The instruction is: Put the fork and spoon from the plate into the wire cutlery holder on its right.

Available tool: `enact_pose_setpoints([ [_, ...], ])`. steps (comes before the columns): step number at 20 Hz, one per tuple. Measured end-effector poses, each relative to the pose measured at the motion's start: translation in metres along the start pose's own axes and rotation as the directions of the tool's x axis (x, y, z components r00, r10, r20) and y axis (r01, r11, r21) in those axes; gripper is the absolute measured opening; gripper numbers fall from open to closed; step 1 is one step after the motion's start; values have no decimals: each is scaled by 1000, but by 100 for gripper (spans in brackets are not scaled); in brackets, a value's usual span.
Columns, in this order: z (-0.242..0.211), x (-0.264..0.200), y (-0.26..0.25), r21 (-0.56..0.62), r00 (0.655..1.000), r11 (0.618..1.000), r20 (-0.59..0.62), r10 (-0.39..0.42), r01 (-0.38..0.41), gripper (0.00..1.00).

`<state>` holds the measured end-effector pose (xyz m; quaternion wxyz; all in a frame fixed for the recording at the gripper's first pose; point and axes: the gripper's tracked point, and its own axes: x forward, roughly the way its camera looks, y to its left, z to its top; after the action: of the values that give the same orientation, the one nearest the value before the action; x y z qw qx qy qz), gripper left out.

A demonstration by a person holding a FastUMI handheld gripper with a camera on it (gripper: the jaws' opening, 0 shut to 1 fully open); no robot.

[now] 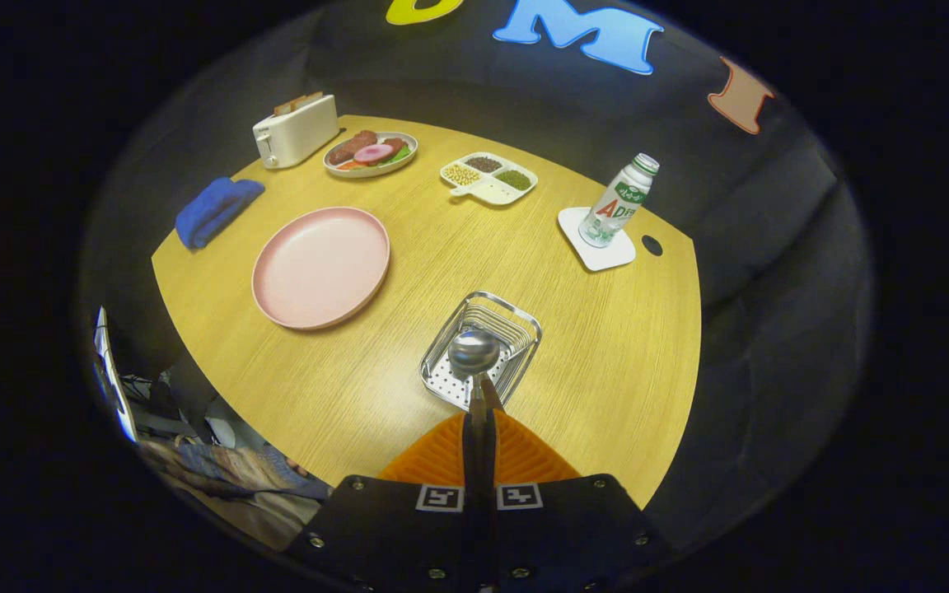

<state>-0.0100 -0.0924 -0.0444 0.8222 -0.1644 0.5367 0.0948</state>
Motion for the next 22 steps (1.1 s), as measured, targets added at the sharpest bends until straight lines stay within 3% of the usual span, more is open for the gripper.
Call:
enact_pose_setpoints([
  [12,15,30,-2,140,996,990,-87,19,-7,1],
  [18,20,27,-2,190,998,982,-51,34,-24,13],
  [19,20,25,-5,198,999,980,-43,30,-21,26],
  [22,27,14,-7,229,999,973,19,38,-41,30],
])
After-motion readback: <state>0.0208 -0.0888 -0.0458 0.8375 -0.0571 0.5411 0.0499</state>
